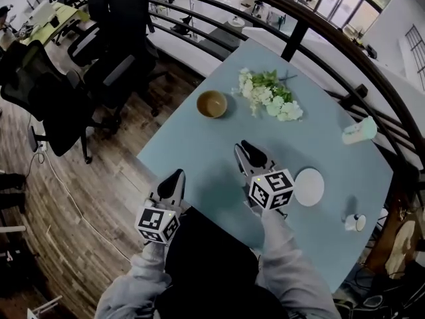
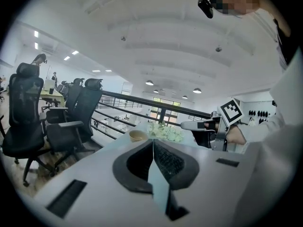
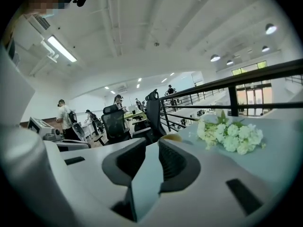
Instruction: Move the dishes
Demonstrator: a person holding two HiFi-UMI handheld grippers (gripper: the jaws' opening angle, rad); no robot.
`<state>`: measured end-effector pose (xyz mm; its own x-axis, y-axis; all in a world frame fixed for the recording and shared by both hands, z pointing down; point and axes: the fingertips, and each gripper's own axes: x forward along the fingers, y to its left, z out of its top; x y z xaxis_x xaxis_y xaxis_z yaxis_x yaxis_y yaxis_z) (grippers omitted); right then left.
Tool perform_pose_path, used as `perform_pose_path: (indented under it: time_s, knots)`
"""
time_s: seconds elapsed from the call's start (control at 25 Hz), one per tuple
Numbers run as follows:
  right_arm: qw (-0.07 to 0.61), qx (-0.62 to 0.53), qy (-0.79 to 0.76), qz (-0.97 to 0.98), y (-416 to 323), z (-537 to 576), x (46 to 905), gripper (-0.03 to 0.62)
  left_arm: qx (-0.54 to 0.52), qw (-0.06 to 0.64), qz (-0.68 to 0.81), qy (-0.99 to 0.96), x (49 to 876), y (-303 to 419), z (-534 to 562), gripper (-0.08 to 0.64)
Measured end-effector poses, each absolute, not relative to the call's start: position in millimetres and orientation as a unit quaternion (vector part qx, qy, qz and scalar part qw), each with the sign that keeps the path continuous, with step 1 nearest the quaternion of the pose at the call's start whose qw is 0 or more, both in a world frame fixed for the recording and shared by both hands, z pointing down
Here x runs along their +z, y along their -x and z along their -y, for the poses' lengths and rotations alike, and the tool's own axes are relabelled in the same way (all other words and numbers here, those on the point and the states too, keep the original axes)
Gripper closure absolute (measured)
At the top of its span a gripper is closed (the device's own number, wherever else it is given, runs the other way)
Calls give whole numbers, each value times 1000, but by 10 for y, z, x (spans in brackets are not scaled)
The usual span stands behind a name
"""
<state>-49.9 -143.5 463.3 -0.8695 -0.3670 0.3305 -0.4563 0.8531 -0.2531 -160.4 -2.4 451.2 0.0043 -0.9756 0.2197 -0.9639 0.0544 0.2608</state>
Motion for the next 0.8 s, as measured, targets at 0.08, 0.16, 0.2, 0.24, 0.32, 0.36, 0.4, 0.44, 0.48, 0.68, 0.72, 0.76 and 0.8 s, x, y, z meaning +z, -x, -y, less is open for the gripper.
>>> perform_pose_path:
  time_s: [0.08, 0.16, 0.2, 0.24, 0.32, 0.36, 0.4, 0.44, 0.48, 0.68, 0.72, 0.76, 0.8]
  knots:
    - [147, 165, -222, 950, 624, 1503, 4685, 422, -20, 174, 702, -690, 4528, 1771, 99, 543]
    - [159, 182, -232, 942, 727, 1598, 4795, 294, -23, 175, 698, -694, 4559, 1911, 184, 543]
    - [160, 200, -240, 936, 763, 1651, 4856, 245, -24, 177, 696, -695, 4582, 1969, 221, 543]
    - [156, 226, -248, 929, 792, 1707, 4914, 225, -25, 181, 694, -697, 4609, 2022, 254, 543]
    - [135, 292, -262, 910, 852, 1825, 5011, 167, -30, 188, 689, -699, 4667, 2132, 320, 543]
    - [124, 322, -268, 899, 884, 1887, 5046, 150, -32, 192, 688, -699, 4695, 2191, 355, 543]
    - [117, 343, -276, 890, 907, 1952, 5074, 140, -35, 197, 686, -700, 4724, 2245, 389, 543]
    - [113, 358, -285, 882, 919, 2013, 5105, 140, -37, 202, 684, -700, 4755, 2289, 420, 543]
    - [113, 371, -293, 874, 924, 2063, 5154, 140, -40, 207, 681, -701, 4787, 2324, 445, 543]
    - [63, 486, -298, 819, 1070, 2349, 5340, 204, -51, 229, 669, -705, 4927, 2472, 594, 543]
    - [46, 525, -294, 797, 1109, 2408, 5404, 215, -54, 232, 668, -705, 4947, 2498, 626, 543]
    - [31, 562, -294, 772, 1130, 2468, 5486, 212, -57, 235, 666, -705, 4964, 2520, 653, 543]
    - [20, 592, -298, 749, 1135, 2531, 5573, 213, -61, 238, 665, -705, 4981, 2541, 676, 543]
